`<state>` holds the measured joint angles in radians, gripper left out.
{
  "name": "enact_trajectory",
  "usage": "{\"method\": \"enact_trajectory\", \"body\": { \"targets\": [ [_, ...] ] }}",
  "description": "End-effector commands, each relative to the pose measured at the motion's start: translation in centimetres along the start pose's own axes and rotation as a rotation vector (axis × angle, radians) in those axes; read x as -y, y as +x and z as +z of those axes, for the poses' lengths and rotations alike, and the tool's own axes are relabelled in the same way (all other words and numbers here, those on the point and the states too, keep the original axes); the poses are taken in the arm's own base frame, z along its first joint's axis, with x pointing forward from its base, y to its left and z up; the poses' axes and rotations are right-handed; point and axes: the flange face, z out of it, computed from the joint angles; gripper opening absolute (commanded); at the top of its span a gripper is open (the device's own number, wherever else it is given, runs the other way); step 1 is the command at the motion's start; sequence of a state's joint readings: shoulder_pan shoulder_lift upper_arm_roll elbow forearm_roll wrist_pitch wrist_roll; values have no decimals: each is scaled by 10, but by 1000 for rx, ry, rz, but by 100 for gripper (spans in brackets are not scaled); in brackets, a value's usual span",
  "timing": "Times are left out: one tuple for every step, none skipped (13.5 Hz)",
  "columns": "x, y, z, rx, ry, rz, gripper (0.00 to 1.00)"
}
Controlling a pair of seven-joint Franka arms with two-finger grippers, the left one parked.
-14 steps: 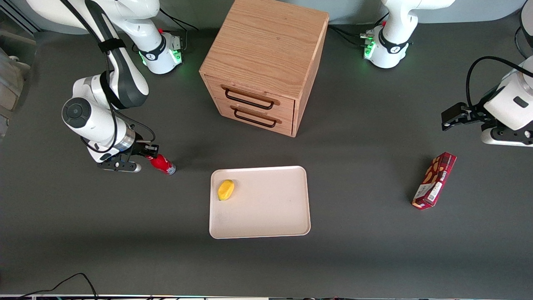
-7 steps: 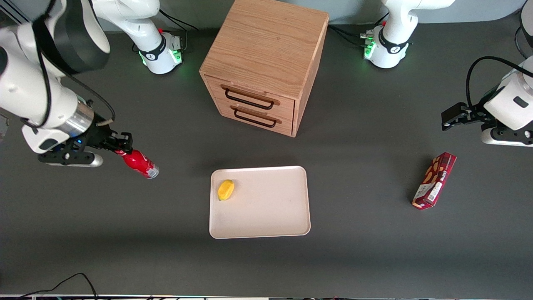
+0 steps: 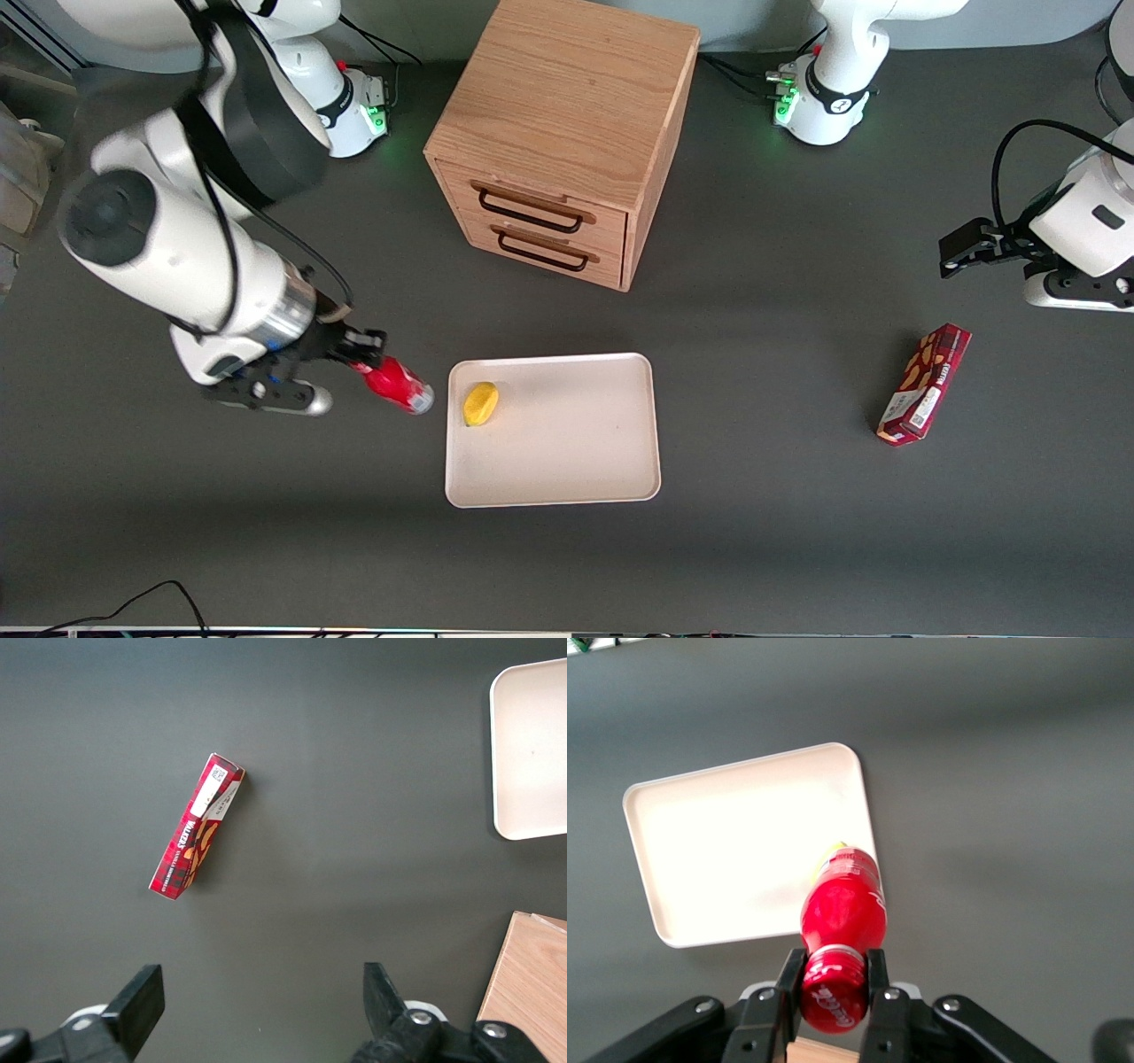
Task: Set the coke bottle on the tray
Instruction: 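Lift the bottle and carry it toward the white tray, then lower the bottle onto the tray beside the lemon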
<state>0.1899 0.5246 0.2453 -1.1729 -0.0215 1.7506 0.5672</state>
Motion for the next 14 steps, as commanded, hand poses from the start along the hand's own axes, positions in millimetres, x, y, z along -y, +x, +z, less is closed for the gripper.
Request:
{"method": "enact_trajectory", "body": {
  "targets": [
    [13, 29, 35, -49, 30, 38, 0],
    [25, 29, 51, -61, 37, 43, 0],
    [26, 35, 67, -82, 33, 45, 0],
    [28, 40, 84, -101, 32, 41, 0],
    [32, 42, 99, -116, 33, 38, 0],
    [32, 44, 111, -118, 32, 51, 0],
    [32, 42, 124, -118, 20, 56, 0],
    [32, 41, 134, -124, 20, 56, 0],
    [31, 40, 145, -125, 24, 54, 0],
    [30, 37, 157, -118, 19, 50, 0],
    [28, 38, 164, -111, 15, 53, 0],
    [25, 39, 165, -108, 15, 58, 0],
    [25, 39, 166, -105, 16, 62, 0],
    [23, 40, 167, -104, 15, 65, 0]
  ]
}}
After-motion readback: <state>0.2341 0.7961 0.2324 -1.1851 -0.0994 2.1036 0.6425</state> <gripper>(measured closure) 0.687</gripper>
